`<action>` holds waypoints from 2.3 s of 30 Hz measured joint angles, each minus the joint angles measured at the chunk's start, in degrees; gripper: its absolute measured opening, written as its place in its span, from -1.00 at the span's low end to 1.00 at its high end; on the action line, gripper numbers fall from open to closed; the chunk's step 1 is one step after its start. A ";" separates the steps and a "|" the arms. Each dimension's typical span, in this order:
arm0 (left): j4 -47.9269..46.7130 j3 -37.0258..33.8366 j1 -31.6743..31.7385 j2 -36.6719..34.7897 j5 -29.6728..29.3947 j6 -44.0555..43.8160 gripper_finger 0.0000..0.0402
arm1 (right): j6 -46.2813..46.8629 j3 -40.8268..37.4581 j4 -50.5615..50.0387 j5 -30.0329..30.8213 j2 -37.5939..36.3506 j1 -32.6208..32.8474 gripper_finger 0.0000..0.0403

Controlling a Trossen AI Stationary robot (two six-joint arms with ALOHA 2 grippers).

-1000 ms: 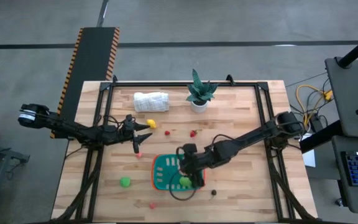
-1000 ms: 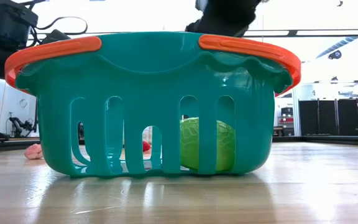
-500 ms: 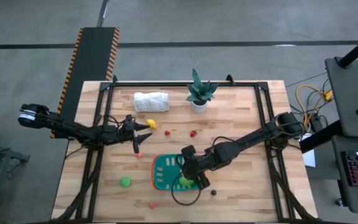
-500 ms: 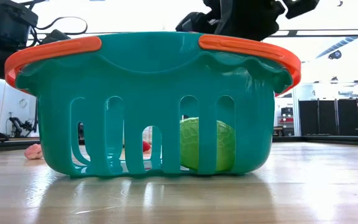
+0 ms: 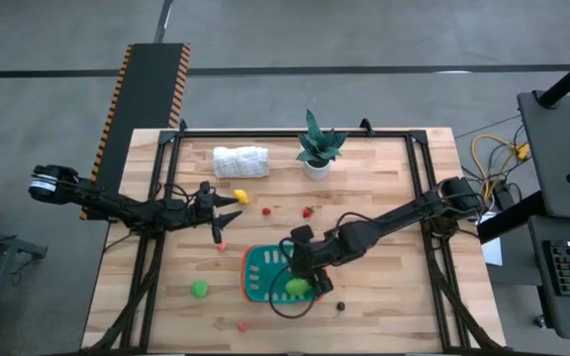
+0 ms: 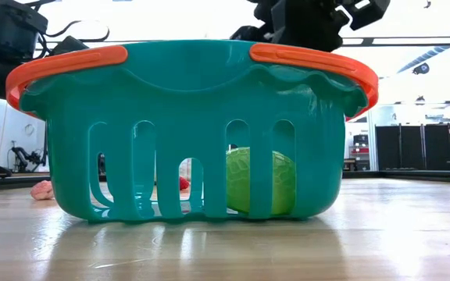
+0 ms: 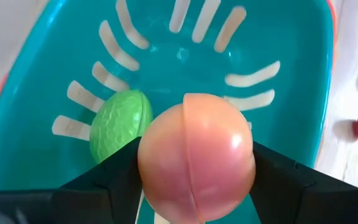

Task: Pick and placing Produce into tupperware
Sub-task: Put the large pink peach into the blue bin, then put the black cherry into the blue bin

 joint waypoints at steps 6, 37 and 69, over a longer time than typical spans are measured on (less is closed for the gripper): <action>0.01 0.00 0.00 0.00 0.00 0.02 -0.14 | 2.12 0.04 -1.25 0.01 0.00 -0.10 0.14; 0.02 0.02 0.01 0.02 0.00 0.02 -0.14 | 4.92 0.33 -8.07 3.22 0.00 -1.14 0.15; 0.00 0.02 0.01 0.07 0.00 0.02 -0.14 | 7.46 1.82 -9.08 2.99 -1.50 -1.10 0.37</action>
